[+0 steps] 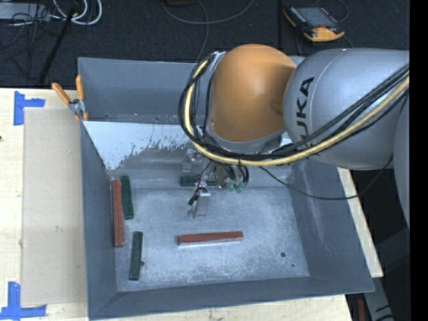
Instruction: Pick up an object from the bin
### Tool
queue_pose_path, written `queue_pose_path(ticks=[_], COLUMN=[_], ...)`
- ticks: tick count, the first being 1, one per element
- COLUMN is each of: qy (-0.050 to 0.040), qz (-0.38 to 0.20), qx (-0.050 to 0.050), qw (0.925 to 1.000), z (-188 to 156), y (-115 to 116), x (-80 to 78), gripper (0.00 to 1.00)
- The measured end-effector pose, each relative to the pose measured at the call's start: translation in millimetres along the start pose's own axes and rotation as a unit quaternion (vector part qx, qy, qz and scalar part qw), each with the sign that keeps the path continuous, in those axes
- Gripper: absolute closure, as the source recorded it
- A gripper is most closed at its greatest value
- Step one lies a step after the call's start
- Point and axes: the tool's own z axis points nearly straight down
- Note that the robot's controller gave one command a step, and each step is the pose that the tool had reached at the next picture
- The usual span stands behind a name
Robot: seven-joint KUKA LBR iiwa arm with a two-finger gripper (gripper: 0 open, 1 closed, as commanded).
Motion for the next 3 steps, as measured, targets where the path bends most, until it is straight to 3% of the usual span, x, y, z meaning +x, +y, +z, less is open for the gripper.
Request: queue_pose_path(ticks=[1,2,3], qy=[0.0057,0.0012,-0.0005], qz=[-0.046,-0.075,-0.075], qx=[0.001,0.002,0.0], qw=[0.9989,0.9972,0.9972], z=[116.3,162.2,159.2], y=[-34.2,-89.3,-85.7], x=[53.9,18.7,18.5], gripper=[0.0,0.0,1.0])
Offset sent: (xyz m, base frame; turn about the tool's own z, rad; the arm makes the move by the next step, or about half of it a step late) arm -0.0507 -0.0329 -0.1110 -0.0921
